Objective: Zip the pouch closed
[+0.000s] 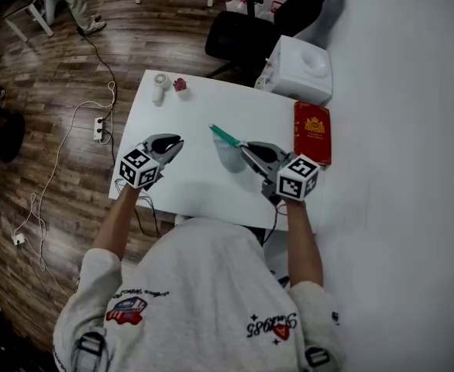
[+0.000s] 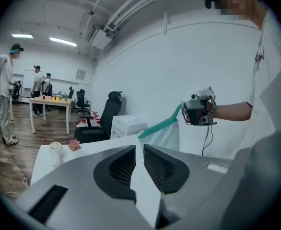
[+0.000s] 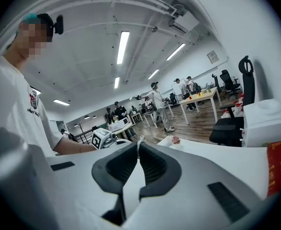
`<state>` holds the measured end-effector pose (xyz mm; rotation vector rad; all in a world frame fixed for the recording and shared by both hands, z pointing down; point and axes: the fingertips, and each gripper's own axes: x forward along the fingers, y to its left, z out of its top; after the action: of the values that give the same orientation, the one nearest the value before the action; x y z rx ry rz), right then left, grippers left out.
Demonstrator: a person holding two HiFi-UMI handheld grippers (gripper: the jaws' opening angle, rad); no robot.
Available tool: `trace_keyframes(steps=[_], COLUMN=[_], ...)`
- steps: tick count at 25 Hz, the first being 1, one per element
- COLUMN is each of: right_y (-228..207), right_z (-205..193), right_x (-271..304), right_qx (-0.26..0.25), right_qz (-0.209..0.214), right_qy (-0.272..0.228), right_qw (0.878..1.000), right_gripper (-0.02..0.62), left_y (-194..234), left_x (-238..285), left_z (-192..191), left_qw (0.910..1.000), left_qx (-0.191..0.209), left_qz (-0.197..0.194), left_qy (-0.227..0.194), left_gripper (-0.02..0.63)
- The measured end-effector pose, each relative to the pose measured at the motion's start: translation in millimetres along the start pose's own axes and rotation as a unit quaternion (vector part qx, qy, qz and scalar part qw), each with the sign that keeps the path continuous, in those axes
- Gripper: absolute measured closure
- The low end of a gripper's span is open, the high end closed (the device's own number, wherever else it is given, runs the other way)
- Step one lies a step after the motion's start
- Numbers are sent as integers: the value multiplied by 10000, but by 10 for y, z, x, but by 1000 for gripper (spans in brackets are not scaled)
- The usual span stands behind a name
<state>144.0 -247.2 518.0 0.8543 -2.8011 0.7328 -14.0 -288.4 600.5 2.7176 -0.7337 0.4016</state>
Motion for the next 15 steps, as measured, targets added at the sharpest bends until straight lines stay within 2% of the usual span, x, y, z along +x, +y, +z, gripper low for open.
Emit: trace_keyframes(steps=[4,9,12,15], right_y=[-123,-264,-305,-328], right_z=[16,81,190,350], right_x=[-46,-113,-159,-212], right_qx=[-282,-780,-953,-1146], right_qz=[-459,-1058,-1334,-1584], right_qy=[-9,-22,-196,-407], right_qw=[9985,9913,9863,9799], right_gripper=[574,572,572,571], left_y=[176,326,332,289], left_x=[-72,-153,-219,-262], left_z=[190,486,695,883], left_qw=[9983,9909,9870,9857], left_qx=[-51,147,217,305], left_qz=[535,1273,1471,1479], left_qy=[-229,-417,-618,-751], left_gripper=[572,588,589,589])
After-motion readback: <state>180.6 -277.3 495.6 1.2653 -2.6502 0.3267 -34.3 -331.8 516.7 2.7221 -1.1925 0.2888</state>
